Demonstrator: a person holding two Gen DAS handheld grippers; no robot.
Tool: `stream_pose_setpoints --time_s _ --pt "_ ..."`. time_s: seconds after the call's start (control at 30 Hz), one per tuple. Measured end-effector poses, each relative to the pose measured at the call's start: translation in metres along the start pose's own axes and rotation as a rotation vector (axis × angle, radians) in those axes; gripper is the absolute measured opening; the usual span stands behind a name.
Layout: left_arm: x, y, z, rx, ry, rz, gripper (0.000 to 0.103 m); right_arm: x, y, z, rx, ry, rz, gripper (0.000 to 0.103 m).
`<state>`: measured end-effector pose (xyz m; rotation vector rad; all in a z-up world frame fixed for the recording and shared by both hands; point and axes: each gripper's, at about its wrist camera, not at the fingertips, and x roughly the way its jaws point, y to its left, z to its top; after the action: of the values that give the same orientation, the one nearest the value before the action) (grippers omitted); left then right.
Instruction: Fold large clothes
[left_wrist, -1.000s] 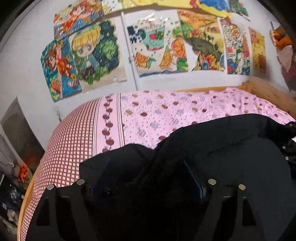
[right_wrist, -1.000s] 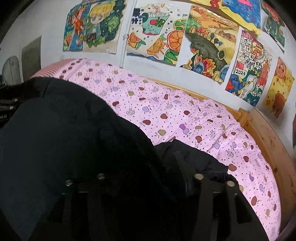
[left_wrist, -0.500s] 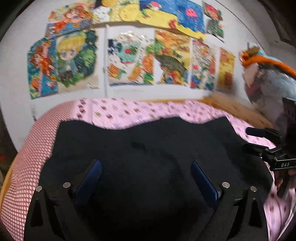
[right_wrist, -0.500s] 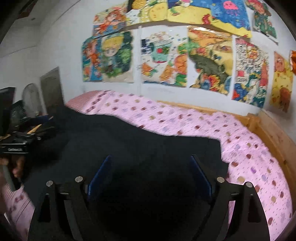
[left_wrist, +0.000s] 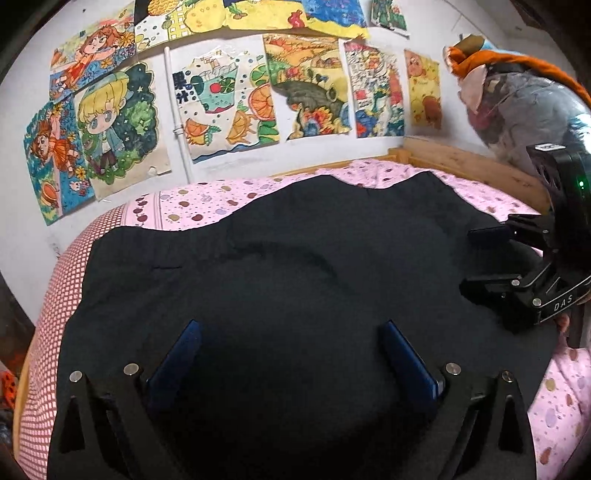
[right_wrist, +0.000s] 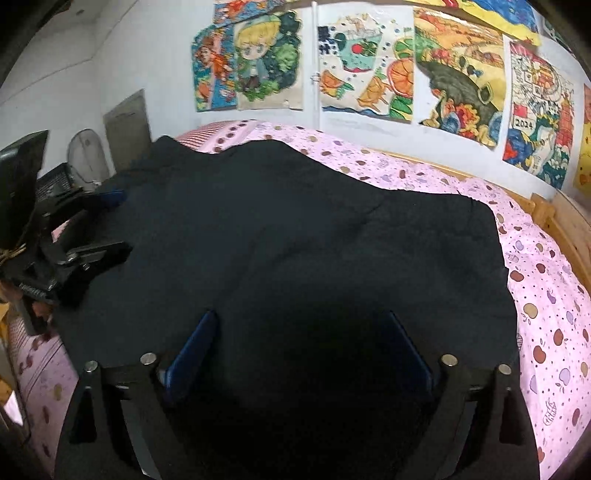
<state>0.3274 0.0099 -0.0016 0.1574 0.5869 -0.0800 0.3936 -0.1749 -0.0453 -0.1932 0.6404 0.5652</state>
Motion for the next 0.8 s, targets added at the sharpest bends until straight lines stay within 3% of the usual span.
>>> stream_pose_setpoints --time_s 0.23,0.43,0.6,0.8 --pt "0.025 0.009 0.01 -0.035 0.05 0.048 0.103 0.033 -0.001 0.021 0.016 0.026 -0.027 0.092" --pt "0.045 0.029 0.02 -0.142 0.095 0.097 0.103 0.059 -0.01 0.037 0.044 0.037 -0.035 0.095" --pt "0.066 0.056 0.025 -0.269 0.132 0.107 0.103 0.079 -0.023 0.048 0.092 0.049 -0.029 0.097" --pt "0.096 0.068 0.028 -0.3 0.191 0.095 0.103 0.104 -0.034 0.055 0.137 0.094 0.02 0.102"
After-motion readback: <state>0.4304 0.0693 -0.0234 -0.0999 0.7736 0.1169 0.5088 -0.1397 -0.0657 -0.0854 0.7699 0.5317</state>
